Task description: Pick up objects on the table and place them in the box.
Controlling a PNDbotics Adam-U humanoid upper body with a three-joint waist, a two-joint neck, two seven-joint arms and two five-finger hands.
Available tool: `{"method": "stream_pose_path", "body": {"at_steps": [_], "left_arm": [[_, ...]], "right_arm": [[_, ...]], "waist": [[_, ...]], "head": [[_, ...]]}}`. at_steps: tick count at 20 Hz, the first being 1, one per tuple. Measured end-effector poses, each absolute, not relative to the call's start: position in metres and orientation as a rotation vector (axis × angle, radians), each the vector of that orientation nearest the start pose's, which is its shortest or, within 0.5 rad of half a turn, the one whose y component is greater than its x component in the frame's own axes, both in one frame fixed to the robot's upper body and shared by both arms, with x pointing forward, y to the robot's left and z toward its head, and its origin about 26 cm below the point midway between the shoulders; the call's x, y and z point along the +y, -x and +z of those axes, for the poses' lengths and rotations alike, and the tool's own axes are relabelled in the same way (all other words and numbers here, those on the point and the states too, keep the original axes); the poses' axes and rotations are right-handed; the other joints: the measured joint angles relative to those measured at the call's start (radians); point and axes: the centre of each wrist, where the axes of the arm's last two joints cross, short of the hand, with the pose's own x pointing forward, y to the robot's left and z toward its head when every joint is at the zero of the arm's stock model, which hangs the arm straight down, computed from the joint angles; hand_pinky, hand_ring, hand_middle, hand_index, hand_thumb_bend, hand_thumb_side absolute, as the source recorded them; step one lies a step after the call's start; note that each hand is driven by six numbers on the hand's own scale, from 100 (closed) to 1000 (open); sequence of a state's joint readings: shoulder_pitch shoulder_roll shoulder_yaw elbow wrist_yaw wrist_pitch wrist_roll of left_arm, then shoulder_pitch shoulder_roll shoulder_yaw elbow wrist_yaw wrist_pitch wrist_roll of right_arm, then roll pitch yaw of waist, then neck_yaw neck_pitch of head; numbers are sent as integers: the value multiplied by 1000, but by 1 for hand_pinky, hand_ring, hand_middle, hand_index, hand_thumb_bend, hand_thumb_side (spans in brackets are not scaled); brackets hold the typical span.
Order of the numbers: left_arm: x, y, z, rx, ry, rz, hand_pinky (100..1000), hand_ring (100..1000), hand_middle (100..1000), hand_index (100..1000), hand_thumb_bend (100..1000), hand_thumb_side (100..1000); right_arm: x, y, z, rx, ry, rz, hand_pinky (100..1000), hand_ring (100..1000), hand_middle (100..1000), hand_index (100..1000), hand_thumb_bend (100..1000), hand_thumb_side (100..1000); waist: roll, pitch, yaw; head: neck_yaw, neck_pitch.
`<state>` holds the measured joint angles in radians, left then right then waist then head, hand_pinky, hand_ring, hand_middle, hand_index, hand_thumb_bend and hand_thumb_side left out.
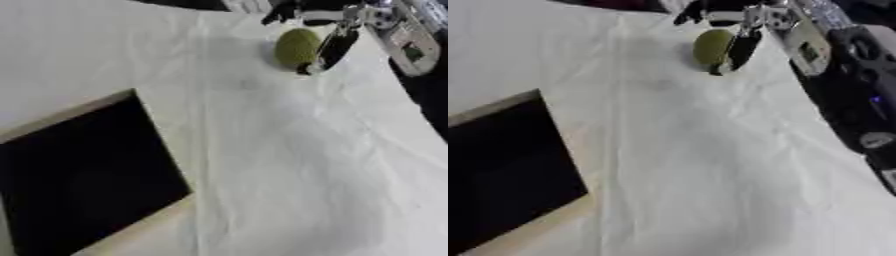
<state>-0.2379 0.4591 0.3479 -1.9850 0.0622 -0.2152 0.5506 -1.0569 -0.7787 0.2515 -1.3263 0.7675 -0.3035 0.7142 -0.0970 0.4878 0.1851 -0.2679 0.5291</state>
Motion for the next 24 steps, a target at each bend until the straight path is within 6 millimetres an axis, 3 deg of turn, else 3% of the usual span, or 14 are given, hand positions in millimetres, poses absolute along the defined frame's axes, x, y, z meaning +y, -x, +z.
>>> {"method": "stream_pose_path", "body": {"at_steps": [3,13,18,24], "left_arm": [[368,-277,229,3409,1020,-594,509,561,567,732,401,571],[368,-277,229,3412,1020,-591,508,559,567,730,391,572],[367,-277,227,3415,1013,-603,508,557,567,730,386,573],[367,-277,228,3416,1011,-602,507,555,566,729,381,575]], "right_arm": [[-296,-416,367,-1353,1157,1898,874,891,922,994,435,100],[-304,-422,363,-1337,1168,1839,870,887,908,991,454,100],[-311,-427,359,-1309,1161,1811,868,885,901,989,457,100],[-322,-433,355,-1296,1159,1740,861,878,884,982,440,100]], "waist": [[0,1,0],[0,8,1],[-1,14,6],[-1,20,10]], "head": [[-8,-13],[8,-11],[35,15],[45,23]]}}
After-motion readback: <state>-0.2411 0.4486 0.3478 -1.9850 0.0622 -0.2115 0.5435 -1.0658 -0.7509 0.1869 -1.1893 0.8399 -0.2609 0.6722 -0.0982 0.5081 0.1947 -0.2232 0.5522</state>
